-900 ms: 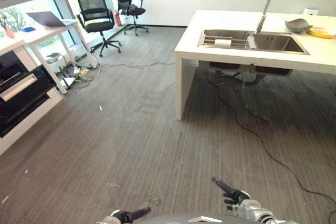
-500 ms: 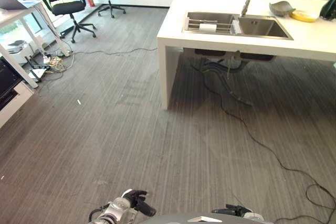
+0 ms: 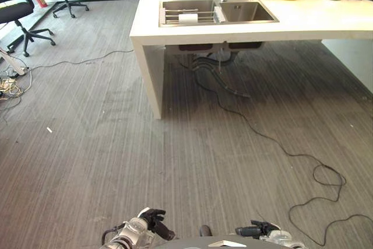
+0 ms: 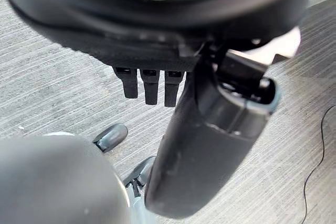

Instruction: Place the dishes in the dishwasher.

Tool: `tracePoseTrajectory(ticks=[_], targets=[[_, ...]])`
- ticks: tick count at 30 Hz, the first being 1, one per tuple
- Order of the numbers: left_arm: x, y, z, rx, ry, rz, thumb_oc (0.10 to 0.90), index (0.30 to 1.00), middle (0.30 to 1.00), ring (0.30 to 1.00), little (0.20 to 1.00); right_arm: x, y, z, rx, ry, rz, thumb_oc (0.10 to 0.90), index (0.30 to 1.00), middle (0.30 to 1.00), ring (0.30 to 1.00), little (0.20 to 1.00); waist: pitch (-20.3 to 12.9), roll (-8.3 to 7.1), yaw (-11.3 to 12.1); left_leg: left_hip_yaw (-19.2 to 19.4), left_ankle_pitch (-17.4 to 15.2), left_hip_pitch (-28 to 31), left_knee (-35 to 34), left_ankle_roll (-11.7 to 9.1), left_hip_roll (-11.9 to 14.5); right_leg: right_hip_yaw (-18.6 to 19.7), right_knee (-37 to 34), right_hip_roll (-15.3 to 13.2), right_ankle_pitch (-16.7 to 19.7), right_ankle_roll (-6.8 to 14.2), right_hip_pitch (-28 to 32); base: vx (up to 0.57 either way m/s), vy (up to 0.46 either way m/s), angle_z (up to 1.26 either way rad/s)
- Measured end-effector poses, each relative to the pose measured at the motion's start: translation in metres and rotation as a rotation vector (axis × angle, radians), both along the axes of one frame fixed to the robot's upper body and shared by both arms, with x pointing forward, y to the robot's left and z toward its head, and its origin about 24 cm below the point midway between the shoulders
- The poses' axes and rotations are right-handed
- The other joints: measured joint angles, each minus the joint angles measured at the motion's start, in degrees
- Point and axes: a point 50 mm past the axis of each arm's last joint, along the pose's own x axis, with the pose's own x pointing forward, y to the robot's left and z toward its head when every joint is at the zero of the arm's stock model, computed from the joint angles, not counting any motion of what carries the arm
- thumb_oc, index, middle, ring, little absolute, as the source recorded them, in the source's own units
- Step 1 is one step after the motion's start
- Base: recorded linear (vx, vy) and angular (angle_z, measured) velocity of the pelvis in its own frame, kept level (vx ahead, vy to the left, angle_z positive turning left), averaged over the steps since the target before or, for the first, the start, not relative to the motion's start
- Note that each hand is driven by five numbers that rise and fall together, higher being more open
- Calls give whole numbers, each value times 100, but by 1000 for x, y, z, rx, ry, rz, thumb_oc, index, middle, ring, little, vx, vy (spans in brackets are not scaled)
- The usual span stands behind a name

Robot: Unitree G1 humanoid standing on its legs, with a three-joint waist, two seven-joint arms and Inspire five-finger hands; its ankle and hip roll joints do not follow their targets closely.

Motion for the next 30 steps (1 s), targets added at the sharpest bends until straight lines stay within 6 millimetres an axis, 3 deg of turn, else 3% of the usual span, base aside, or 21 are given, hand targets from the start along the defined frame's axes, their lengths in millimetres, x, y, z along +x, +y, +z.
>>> tracePoseTrajectory(ticks=[16,19,21,22,23,24,25,26,27,28,29,30], targets=[[-5,-1,-2,14,12,-25,800,900,900,900,900,1,-1,0,-10,-5,-5,800,900,900,900,900,-86,60,-7,-250,1,-2,0,-17,32,-220,12,22,-36,-78,71,17,-39,8],[-9,5,-3,31,30,-11,800,900,900,900,900,1,-1,0,-7,-7,-16,800,900,900,900,900,-130,48,-8,-295,8,-38,32,-41,48,-272,13,27,-63,-112,71,25,-106,10],[-14,14,-3,58,44,20,800,900,900,900,900,1,-2,1,-6,-12,-27,800,900,900,900,900,-131,11,-11,-339,-50,-134,233,-162,71,-322,23,40,-115,-185,66,9,-151,11],[-13,21,-2,68,38,58,800,900,900,900,900,4,-1,1,-2,-20,-31,800,900,900,900,900,-93,-66,29,-357,-161,-358,682,-340,70,-319,153,34,-198,-298,-3,7,-123,6],[-13,21,-2,68,38,58,800,900,900,900,900,4,-1,1,-2,-20,-31,800,900,900,900,900,-93,-66,29,-357,-161,-358,682,-340,70,-319,153,34,-198,-298,-3,78,-232,-3],[-3,34,3,82,-4,144,800,900,900,900,900,14,2,3,8,-41,-31,800,900,900,900,900,55,-341,116,-423,-230,-1095,2123,-520,9,-295,624,-59,-345,-495,-228,68,-167,-6],[-3,34,3,82,-4,144,800,900,900,900,900,14,2,3,8,-41,-31,800,900,900,900,900,55,-341,116,-423,-230,-1095,2123,-520,9,-295,624,-59,-345,-495,-228,91,-239,-1],[3,38,6,82,-30,194,800,900,900,900,900,16,1,4,7,-48,-39,800,900,900,900,900,112,-439,172,-476,-137,-1582,3103,-671,16,-313,876,-80,-444,-572,-322,104,-139,3],[17,40,12,52,-97,262,800,900,900,900,900,12,-1,3,-1,-33,-40,800,900,900,900,900,221,-608,401,-852,606,-2500,4765,-836,-93,-289,1153,-80,-569,-715,-340,222,-151,-9],[25,39,15,27,-136,293,800,900,900,900,900,12,-2,3,-10,-24,-31,800,900,900,900,900,272,-582,548,-964,516,-2815,5131,-820,-184,-211,1151,-64,-593,-751,-258,315,-73,-19],[30,37,16,14,-152,295,800,900,900,900,900,12,-3,3,-15,-20,-30,800,900,900,900,900,328,-642,637,-994,492,-2973,5030,-808,-322,-169,1141,-109,-605,-771,-215,346,8,-29],[37,32,19,-1,-173,291,800,900,900,900,900,12,-4,3,-23,-6,-26,800,900,900,900,900,335,-692,714,-848,439,-3067,4570,-723,-436,-15,985,-152,-651,-546,-217,399,48,-37]])
